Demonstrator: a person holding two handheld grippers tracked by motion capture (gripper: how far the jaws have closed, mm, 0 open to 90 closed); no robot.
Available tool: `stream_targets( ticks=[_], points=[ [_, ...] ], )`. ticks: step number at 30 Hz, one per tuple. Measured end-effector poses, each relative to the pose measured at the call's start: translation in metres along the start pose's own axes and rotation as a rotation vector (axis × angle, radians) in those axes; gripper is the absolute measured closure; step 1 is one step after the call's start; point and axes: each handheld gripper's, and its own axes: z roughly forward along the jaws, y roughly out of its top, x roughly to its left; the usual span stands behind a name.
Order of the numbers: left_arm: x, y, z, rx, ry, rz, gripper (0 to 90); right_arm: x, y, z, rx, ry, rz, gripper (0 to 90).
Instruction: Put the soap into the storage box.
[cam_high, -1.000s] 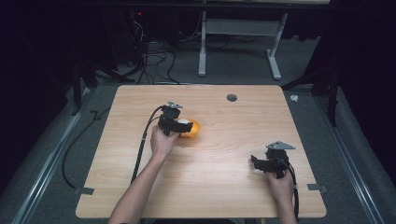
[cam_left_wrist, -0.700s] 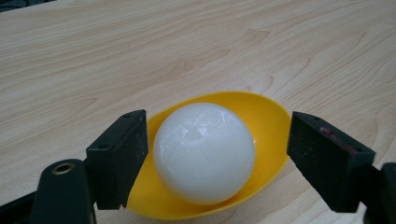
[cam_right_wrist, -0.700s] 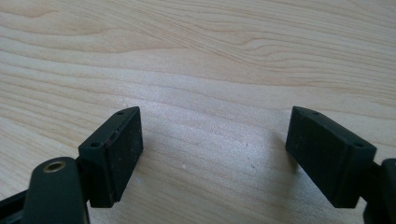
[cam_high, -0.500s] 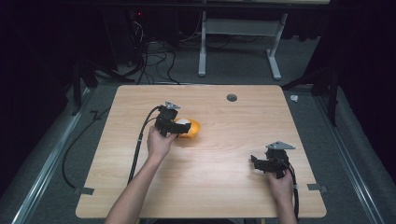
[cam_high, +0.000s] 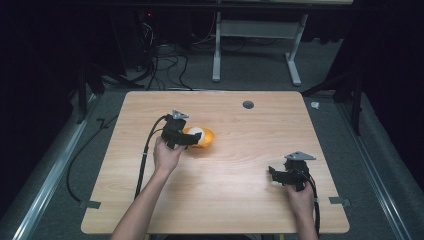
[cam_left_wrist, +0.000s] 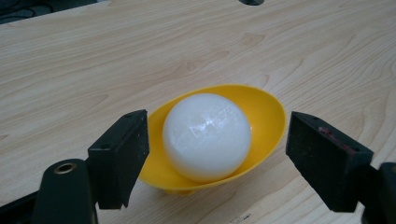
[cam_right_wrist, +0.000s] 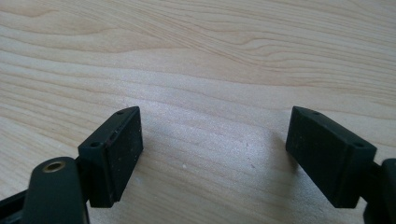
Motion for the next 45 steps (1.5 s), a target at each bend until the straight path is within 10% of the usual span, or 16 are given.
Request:
stream_targets(
  ticks=[45],
  points=[
    [0.017, -0.024, -0.039, -0.037, 0.034, -0.022, 21.6, 0.000, 0.000, 0.000, 0.000, 0.000, -0.001, 19.6]
  ],
)
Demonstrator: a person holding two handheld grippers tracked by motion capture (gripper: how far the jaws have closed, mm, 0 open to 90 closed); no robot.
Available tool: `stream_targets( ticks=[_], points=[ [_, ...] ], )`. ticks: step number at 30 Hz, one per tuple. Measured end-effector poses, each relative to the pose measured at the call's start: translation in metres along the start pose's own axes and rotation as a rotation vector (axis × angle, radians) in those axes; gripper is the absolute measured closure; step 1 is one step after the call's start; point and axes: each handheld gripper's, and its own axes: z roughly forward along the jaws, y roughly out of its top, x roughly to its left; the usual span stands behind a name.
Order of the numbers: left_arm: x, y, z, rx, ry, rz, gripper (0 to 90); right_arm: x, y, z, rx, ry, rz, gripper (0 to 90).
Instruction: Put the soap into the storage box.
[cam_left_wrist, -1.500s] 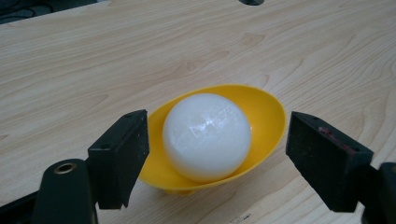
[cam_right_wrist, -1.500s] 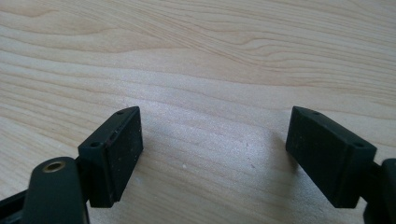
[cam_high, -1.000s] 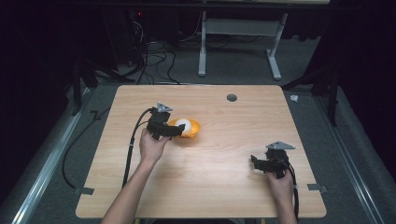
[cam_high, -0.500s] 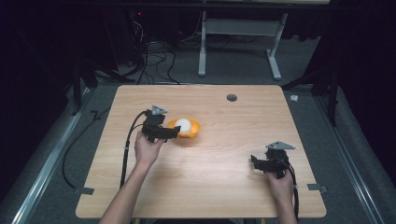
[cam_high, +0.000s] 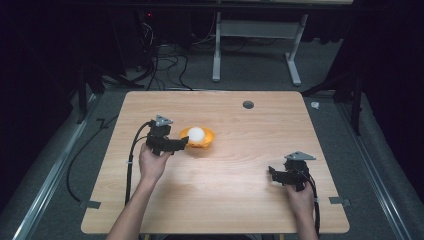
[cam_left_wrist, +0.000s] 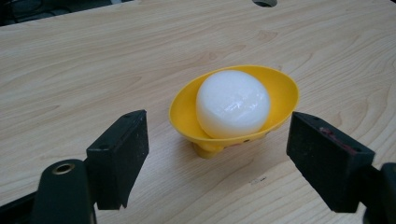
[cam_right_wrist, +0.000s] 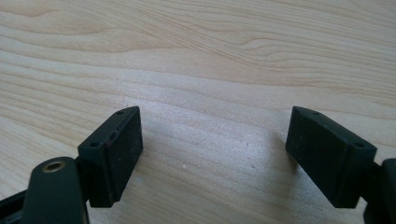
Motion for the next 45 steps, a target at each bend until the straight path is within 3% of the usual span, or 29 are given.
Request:
stream_targets(
  ticks=[21, 31, 45],
  points=[
    [0.006, -0.014, -0.017, -0.008, 0.025, -0.010, 21.1, 0.000, 0.000, 0.000, 0.000, 0.000, -0.001, 19.6],
    [0.002, -0.016, -0.024, -0.015, 0.029, 0.008, 20.6, 0.000, 0.000, 0.000, 0.000, 0.000, -0.001, 19.6],
    [0.002, -0.024, -0.033, -0.031, 0.029, -0.002, 20.7, 0.000, 0.000, 0.000, 0.000, 0.000, -0.001, 19.6]
  ],
)
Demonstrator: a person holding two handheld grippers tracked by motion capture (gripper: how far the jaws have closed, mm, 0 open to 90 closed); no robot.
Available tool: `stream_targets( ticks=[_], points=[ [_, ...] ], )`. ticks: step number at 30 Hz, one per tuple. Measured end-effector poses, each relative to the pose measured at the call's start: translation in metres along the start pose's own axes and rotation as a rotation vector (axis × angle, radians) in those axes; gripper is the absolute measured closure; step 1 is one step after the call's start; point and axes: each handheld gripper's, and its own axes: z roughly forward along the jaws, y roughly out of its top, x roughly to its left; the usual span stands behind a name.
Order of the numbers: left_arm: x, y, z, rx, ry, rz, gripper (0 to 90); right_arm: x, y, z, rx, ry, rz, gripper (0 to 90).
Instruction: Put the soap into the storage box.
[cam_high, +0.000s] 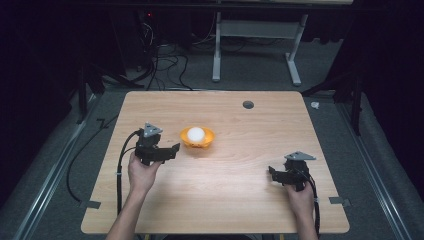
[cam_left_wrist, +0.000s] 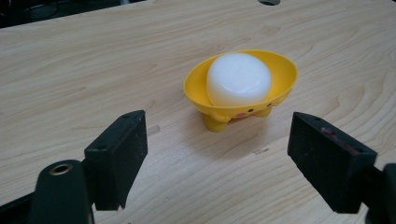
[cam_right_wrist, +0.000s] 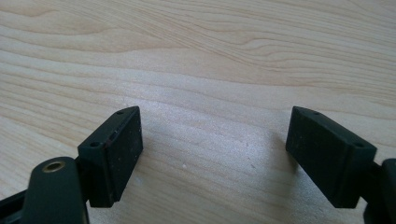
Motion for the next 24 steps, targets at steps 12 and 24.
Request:
stream_targets(
  ticks=[12, 24],
  points=[
    [0.004, -0.007, -0.005, -0.003, 0.007, -0.018, 20.8, 0.000, 0.000, 0.000, 0.000, 0.000, 0.000, 19.6],
    [0.011, -0.016, -0.009, 0.007, 0.022, -0.041, 20.8, 0.000, 0.000, 0.000, 0.001, 0.000, 0.001, 19.6]
  ],
)
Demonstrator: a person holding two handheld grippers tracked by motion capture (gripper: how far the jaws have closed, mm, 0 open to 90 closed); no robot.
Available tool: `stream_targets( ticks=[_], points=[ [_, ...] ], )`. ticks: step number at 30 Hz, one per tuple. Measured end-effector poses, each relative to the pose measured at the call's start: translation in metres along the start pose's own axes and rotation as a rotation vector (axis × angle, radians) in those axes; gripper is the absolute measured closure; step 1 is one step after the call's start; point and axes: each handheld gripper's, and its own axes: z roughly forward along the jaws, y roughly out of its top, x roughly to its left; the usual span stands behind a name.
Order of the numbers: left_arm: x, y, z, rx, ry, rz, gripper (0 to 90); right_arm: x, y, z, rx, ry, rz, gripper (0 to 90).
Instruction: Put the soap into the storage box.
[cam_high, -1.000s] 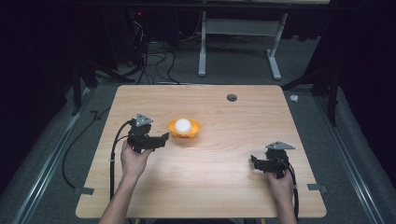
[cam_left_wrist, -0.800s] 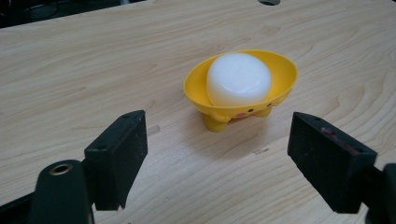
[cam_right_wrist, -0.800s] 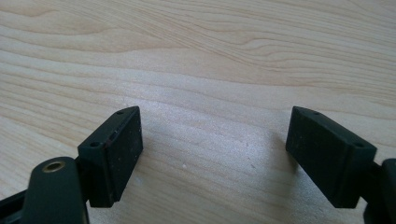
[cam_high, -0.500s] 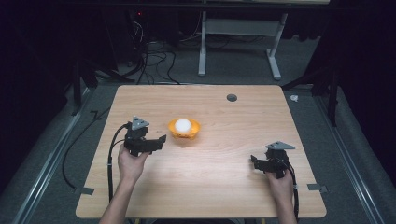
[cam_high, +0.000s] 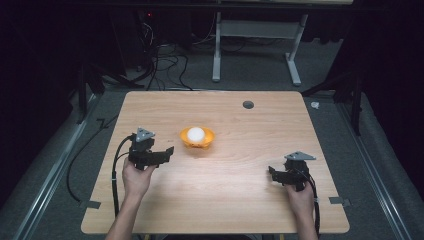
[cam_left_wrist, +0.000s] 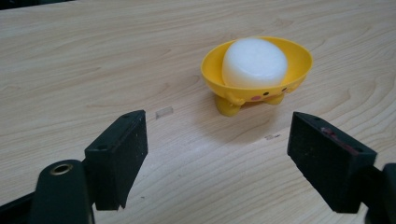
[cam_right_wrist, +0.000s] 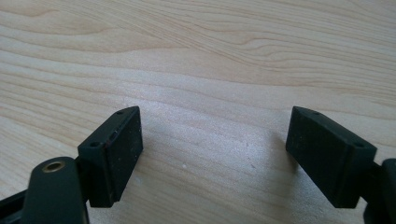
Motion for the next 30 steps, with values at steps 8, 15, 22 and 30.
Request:
stream_targets(
  ticks=[8, 15, 22, 30],
  points=[
    [0.005, -0.006, -0.003, 0.000, 0.008, -0.018, 20.9, 0.000, 0.000, 0.000, 0.000, 0.000, 0.000, 19.6],
    [0.009, -0.014, -0.004, 0.011, 0.016, -0.029, 20.9, 0.000, 0.000, 0.000, 0.000, 0.000, -0.001, 19.6],
    [0.010, -0.022, -0.004, 0.025, 0.020, -0.038, 20.9, 0.000, 0.000, 0.000, 0.000, 0.000, -0.001, 19.6],
    [0.012, -0.029, -0.003, 0.030, 0.018, -0.058, 20.8, 0.000, 0.000, 0.000, 0.001, -0.001, -0.001, 19.6]
  ],
)
